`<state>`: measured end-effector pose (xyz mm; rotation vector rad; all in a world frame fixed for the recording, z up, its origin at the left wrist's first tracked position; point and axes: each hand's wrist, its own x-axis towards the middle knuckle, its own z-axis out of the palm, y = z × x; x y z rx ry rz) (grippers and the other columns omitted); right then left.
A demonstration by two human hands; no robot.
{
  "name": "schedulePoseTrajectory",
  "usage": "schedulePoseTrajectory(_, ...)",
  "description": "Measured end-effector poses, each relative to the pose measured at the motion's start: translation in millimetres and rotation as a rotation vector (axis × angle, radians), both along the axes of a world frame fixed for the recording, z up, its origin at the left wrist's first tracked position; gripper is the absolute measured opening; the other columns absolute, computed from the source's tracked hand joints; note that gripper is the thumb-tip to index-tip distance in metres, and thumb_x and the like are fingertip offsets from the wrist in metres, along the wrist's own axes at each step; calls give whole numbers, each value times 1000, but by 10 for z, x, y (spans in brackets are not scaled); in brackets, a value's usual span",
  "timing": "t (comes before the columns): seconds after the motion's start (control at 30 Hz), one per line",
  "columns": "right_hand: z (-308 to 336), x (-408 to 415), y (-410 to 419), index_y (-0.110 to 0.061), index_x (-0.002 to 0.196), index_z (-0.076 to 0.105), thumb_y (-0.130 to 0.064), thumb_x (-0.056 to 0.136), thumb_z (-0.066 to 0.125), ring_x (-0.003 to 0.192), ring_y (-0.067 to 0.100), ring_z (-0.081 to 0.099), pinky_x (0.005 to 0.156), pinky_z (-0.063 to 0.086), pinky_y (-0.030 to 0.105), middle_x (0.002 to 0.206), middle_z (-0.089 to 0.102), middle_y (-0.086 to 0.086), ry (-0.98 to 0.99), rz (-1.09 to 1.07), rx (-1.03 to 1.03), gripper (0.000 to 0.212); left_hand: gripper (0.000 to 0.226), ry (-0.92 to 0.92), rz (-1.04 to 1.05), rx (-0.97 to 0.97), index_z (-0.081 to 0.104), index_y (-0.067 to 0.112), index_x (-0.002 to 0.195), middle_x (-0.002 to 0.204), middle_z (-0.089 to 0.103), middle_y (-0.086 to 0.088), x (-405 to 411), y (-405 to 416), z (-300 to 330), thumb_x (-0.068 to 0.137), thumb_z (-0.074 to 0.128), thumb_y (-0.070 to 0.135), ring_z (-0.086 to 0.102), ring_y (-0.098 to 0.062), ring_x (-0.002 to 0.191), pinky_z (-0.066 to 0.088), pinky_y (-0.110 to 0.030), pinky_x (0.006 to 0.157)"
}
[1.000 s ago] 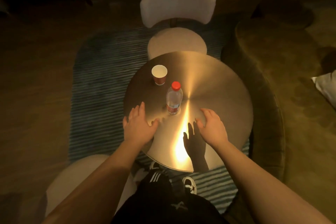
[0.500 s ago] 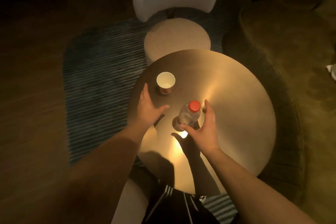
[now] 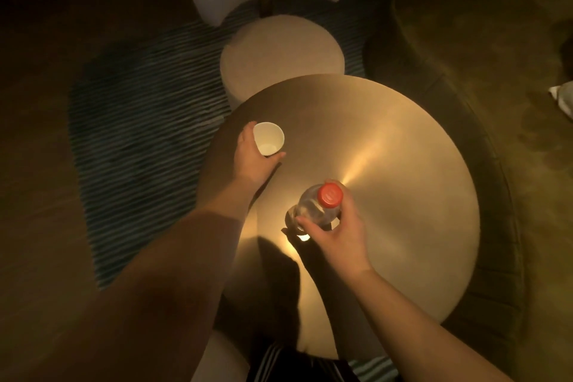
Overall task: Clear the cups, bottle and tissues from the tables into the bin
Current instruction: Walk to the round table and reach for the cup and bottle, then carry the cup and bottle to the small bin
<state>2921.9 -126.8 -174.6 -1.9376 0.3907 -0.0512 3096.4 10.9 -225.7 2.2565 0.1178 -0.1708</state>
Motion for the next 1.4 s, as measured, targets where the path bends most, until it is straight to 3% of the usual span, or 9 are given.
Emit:
schedulePoseTrajectory(0.27,304,-198,-409,-42,120,42,-43,66,81,106,-6,53,89,44,16,111,56,-25,-24,-101,-12,66,84,-23,-195,-62,35,24,131,129,49,-3,-579,-272,662,64,85,30,47,-20,115,42,-30,94)
schedulePoseTrajectory(0.37,489,-449,-785,-41,123,38,-44,66,81,103,-11,51,88,43,11,109,52,-33,-41,-199,-88,71,80,-33,-298,-57,38,22,128,124,51,-2,-1008,-547,948,64,84,31,49,-20,112,43,-30,91)
schedulePoseTrajectory(0.53,740,-1170,-1488,-46,120,32,-44,68,79,110,5,53,96,47,33,115,51,-20,-28,-420,-154,70,77,-40,-432,-50,37,34,122,117,53,4,-1690,-1184,1235,61,84,38,52,-20,105,48,-38,86)
schedulePoseTrajectory(0.67,835,-1818,-1872,-35,125,35,-36,70,80,114,12,55,99,46,38,122,55,-10,-12,-592,-108,71,76,-29,-601,-53,34,39,119,114,51,11,-2150,-1755,1296,61,83,41,51,-14,102,50,-37,83)
schedulePoseTrajectory(0.73,840,-2146,-1979,-29,128,37,-34,71,81,112,10,55,96,45,29,121,56,-9,-11,-693,-95,72,75,-34,-697,-51,36,38,119,115,52,10,-2342,-2025,1303,60,82,43,51,-14,103,49,-35,83)
schedulePoseTrajectory(0.83,824,-2625,-2053,-37,123,37,-34,70,81,98,-9,52,79,37,3,108,53,-26,-16,-850,-74,69,74,-47,-845,-61,37,37,117,112,53,11,-2626,-2346,1298,59,83,42,53,-14,100,44,-30,78)
schedulePoseTrajectory(1.0,763,-3457,-1971,-43,118,36,-35,69,82,98,-14,48,74,34,-5,106,53,-25,-14,-1181,-56,68,75,-99,-1168,-24,36,34,120,117,54,8,-3195,-2776,1246,61,82,44,53,-17,103,44,-30,79)
schedulePoseTrajectory(1.27,653,-4961,-1323,-31,127,39,-36,67,83,108,10,55,91,41,23,117,58,-8,91,-1682,22,74,82,-130,-1680,13,33,32,126,124,50,7,-4661,-3191,1093,62,82,46,50,-17,111,40,-28,83)
schedulePoseTrajectory(1.4,732,-5711,-887,-37,125,37,-37,67,81,108,13,55,92,45,32,115,55,-11,115,-1955,58,73,85,-120,-1918,16,30,34,125,126,48,8,-5596,-3171,1063,60,84,45,48,-17,113,43,-31,87)
